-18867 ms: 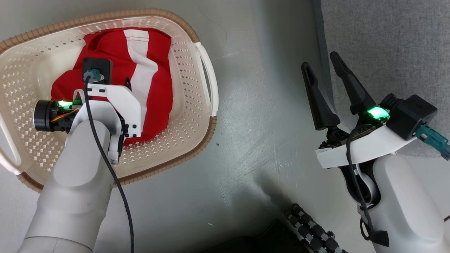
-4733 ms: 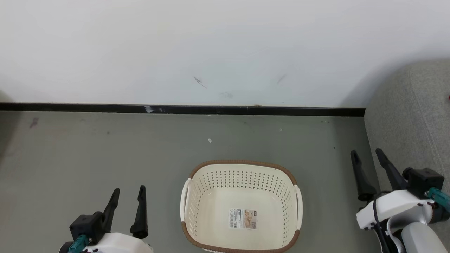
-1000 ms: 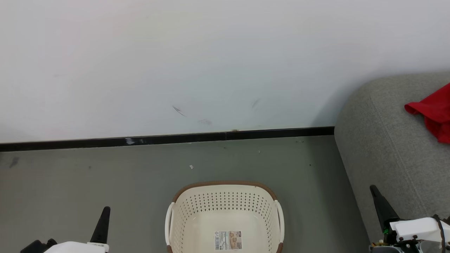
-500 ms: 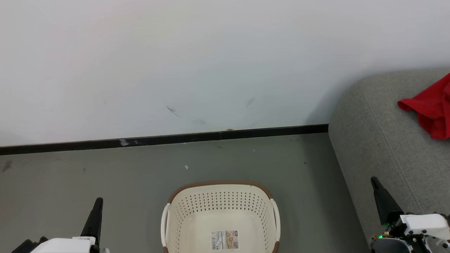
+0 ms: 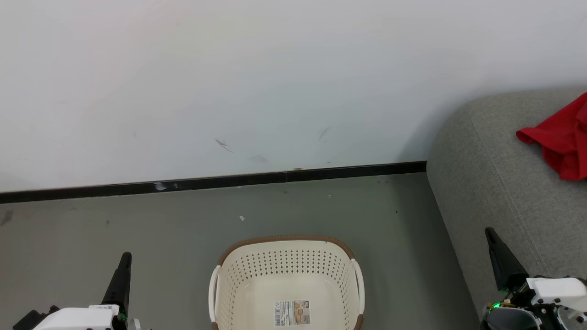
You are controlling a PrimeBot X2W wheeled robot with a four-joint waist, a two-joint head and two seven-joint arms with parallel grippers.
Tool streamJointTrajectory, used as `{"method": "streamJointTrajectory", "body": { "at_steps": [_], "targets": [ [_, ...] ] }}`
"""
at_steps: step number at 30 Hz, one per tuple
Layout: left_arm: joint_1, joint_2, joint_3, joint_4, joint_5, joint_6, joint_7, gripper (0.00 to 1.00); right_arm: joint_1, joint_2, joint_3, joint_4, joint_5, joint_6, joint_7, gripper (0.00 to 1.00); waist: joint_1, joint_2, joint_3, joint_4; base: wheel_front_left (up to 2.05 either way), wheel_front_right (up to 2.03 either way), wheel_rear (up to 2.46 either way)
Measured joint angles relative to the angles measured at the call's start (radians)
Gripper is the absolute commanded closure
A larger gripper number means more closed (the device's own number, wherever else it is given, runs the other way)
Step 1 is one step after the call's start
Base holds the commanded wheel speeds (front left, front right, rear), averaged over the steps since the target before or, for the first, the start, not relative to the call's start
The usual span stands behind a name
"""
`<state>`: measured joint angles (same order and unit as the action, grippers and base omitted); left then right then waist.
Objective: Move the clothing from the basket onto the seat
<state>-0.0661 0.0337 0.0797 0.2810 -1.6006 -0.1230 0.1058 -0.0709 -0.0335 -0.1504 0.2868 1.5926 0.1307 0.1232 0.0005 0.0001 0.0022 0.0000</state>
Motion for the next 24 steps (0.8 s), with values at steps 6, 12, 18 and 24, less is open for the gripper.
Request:
{"method": "streamJointTrajectory", "body": {
  "at_steps": [6,12,18,24],
  "targets": [
    [0.0,0.0,0.0,-0.001,0.0,0.0,0.0,1.0,0.0,0.0,0.001,-0.002,0.0,0.0,0.0,1.0,0.0,0.0,0.0,0.0,0.0,0.0,0.0],
    [0.0,0.0,0.0,-0.001,0.0,0.0,0.0,1.0,0.0,0.0,0.003,-0.003,0.0,0.0,0.0,1.0,0.0,-0.0001,0.0,0.0,0.0,0.0,0.0],
    [0.0,0.0,0.0,-0.002,0.0,0.0,0.0,1.0,0.0,0.0,0.004,-0.005,0.0,0.0,0.0,1.0,-0.0001,0.0,0.0,0.0,0.0,0.0,0.0],
    [0.0,0.0,0.0,-0.002,0.0,0.0,0.0,1.0,0.0,0.0,0.005,-0.008,0.0,0.0,0.0,1.0,-0.0001,0.0,0.0,0.0,0.0,0.0,0.0]
  ]
}}
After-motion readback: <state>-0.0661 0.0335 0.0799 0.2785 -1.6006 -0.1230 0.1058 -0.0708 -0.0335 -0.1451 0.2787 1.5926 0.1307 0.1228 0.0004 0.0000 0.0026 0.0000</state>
